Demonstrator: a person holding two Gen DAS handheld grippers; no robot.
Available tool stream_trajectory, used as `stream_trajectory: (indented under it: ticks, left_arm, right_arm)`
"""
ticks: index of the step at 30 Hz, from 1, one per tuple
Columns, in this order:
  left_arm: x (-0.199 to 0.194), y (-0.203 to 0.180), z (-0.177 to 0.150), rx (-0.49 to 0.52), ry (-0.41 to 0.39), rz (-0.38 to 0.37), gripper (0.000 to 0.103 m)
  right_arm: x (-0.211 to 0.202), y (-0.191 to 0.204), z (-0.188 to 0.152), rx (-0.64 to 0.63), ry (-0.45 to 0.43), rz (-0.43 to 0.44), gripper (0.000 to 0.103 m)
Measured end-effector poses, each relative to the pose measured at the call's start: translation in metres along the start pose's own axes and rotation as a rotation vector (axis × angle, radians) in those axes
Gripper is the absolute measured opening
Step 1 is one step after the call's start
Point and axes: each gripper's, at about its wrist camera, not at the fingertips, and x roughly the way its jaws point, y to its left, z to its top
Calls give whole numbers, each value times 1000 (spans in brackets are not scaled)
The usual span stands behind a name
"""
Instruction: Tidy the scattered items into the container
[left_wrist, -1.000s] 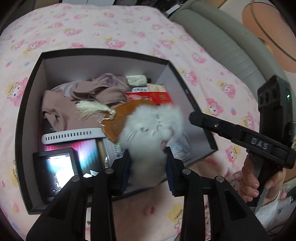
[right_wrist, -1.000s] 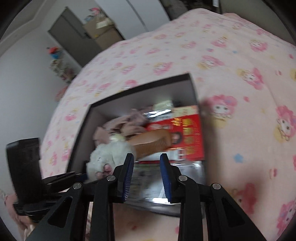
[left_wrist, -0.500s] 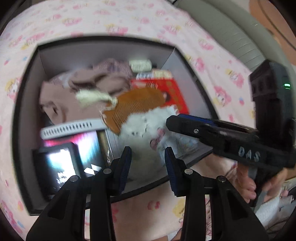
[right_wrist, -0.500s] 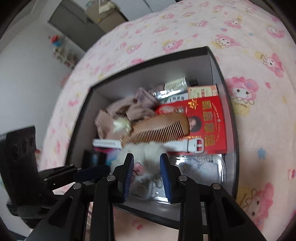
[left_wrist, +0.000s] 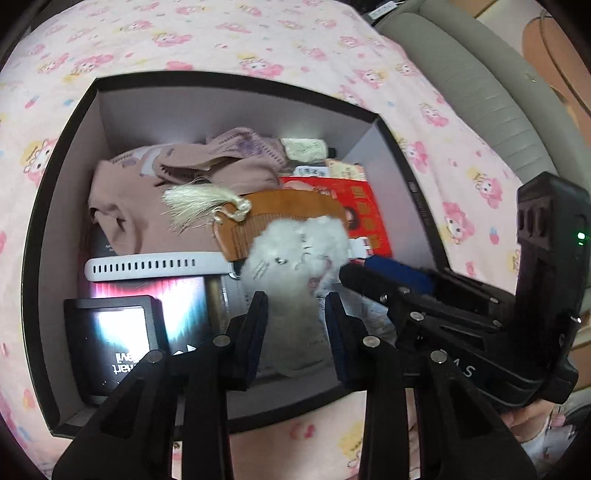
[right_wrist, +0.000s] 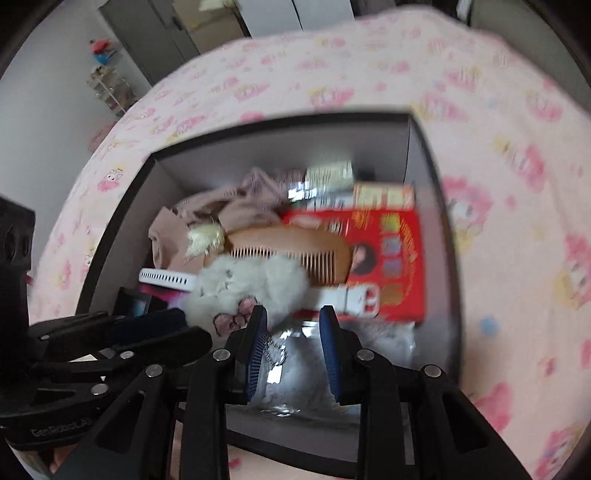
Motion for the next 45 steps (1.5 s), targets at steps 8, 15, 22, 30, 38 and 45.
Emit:
stream_trajectory:
  ticks: [8, 15, 22, 30, 38, 45]
  left_arm:
    - [12, 1, 3, -40, 30, 22, 35]
    - [-32, -9, -6, -11, -144, 91, 58]
    - [-94, -29, -5, 31, -374, 200, 99]
    - [-160, -54, -6, 78, -495, 234, 102]
    - [-216, -73, -56, 104, -560, 275, 102]
    - [-241, -80, -120, 108, -613, 314, 102]
  right_arm:
    - [12, 11, -5, -41, 40, -102, 27]
    - [-25, 13, -11, -7, -62, -162, 37]
    - [-96, 25, -15, 8, -288, -285, 75]
    - [-173, 37, -13, 74, -413, -322, 75]
    - [-232, 69, -50, 30, -484, -376, 75]
    - [-252, 89, -101, 11, -518, -350, 75]
